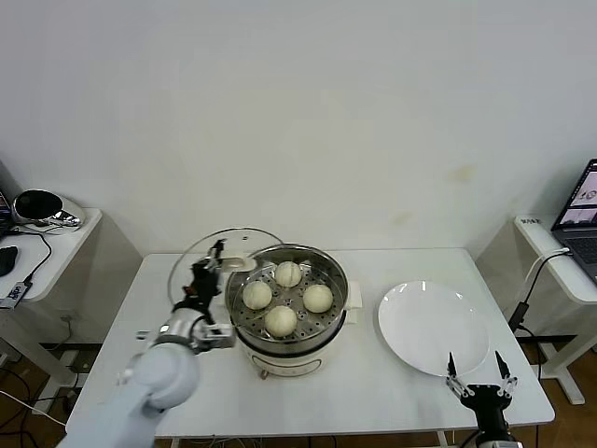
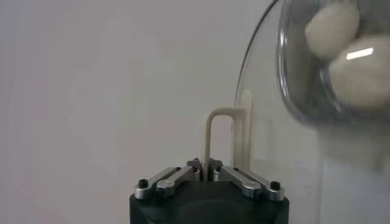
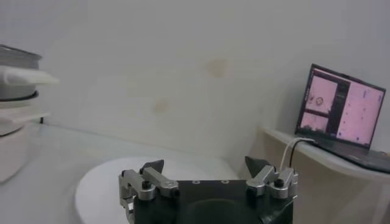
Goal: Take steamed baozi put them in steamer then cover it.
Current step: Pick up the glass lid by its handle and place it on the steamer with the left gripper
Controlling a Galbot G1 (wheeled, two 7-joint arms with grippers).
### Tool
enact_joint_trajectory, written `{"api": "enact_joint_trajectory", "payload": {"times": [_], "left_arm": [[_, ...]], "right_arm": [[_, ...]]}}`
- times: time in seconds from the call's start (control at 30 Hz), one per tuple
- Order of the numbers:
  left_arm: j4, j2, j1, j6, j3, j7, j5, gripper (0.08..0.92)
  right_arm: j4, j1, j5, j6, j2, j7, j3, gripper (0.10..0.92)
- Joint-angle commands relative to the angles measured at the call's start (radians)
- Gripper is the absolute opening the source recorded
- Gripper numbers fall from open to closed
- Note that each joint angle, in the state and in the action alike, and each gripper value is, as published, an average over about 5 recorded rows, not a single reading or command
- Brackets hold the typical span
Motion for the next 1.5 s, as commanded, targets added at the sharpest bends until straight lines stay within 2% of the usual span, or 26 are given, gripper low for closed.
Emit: {"api": "enact_joint_trajectory", "payload": {"times": [0.03,0.27,0.63,1.5], "left_arm": [[0.044,-0.174,-0.168,0.152,0.243,0.145,0.219,0.145],[0.069,-0.229,-0.143,0.155,0.253,0.162,0.274,0.145],[0.077,-0.238,-0.095,0.141,0.239,0.154,0.29,0.145],[0.144,-0.275,-0.082,0.119,0.217,0.112,0.294,0.145]], "right_arm": [[-0.002,0.006,-0.018,-0.002,0.0,0.0,-0.005,0.823],[-0.01,0.01,-0.021,-0.003,0.0,0.0,-0.012,0.823],[-0.025,0.017,-0.025,0.001,-0.002,0.0,-0.023,0.823],[-0.034,0.016,-0.026,0.009,-0.01,0.0,-0.025,0.823]]}}
